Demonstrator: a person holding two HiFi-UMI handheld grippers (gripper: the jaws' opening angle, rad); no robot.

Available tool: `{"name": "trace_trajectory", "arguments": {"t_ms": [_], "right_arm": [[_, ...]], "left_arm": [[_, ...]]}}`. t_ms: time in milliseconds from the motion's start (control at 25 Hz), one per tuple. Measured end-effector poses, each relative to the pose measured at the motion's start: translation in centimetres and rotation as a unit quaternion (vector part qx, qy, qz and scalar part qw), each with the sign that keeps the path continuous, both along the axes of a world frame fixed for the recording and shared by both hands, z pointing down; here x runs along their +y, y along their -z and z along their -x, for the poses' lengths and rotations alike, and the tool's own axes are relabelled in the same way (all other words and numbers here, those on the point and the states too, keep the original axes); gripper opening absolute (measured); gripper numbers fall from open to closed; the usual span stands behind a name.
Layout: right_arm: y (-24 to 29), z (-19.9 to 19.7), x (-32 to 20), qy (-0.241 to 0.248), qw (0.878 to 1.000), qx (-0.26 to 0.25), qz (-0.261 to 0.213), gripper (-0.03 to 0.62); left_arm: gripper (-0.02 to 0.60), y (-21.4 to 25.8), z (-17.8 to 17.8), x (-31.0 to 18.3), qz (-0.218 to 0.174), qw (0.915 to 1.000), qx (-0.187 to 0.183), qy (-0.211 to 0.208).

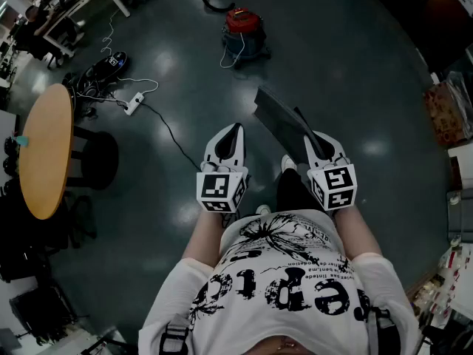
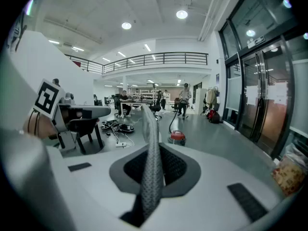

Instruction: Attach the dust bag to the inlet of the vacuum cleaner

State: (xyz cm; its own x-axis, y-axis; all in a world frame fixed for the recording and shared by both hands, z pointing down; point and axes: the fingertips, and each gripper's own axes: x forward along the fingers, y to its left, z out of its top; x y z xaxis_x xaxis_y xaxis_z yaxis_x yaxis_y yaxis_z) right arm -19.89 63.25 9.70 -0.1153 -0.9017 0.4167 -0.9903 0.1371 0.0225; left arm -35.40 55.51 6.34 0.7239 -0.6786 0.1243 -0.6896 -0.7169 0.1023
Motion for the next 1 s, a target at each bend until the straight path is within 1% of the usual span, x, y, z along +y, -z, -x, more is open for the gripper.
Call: {"name": "trace_trajectory", "arguments": {"t_ms": [160, 320, 480, 600, 720, 800, 880, 1000], "right_arm": [[-0.7, -3.0, -4.9, 0.004, 1.0, -0.014, 0.002, 0.026], [-0.9, -7.2, -10.7, 0.02, 1.0, -0.024, 0.003, 0.026], [-0.2, -11.6, -17.4, 0.045, 0.998, -0.035, 0.0, 0.026], [0.0, -14.1, -22.1, 0.07, 0.997, -0.031, 0.003, 0.026], [-0.1, -16.6, -26.7, 0.086, 0.996, -0.024, 0.004, 0.025], [0.1, -18.2, -29.3, 0.086, 0.996, -0.021, 0.004, 0.026], [0.2, -19.3, -31.4, 0.085, 0.996, -0.022, 0.008, 0.026], [-0.7, -20.8, -34.9, 0.083, 0.996, -0.025, 0.014, 0.026]], "left_arm": [[0.003, -0.9, -2.4, -4.6, 0.004, 0.9999, -0.005, 0.008], [0.003, -0.8, -6.6, -10.0, 0.008, 0.9998, -0.002, 0.02], [0.003, 0.4, -11.2, -16.1, -0.004, 0.9995, -0.011, 0.031], [0.003, 1.2, -13.8, -20.4, -0.016, 0.9986, -0.02, 0.047], [0.003, 1.1, -15.5, -24.4, -0.018, 0.9972, -0.022, 0.069], [0.003, 0.8, -16.3, -26.6, -0.007, 0.9964, -0.022, 0.082], [0.003, 0.5, -16.8, -28.4, 0.003, 0.9959, -0.022, 0.088], [0.003, -0.1, -17.7, -32.1, 0.006, 0.9953, -0.02, 0.095]]}}
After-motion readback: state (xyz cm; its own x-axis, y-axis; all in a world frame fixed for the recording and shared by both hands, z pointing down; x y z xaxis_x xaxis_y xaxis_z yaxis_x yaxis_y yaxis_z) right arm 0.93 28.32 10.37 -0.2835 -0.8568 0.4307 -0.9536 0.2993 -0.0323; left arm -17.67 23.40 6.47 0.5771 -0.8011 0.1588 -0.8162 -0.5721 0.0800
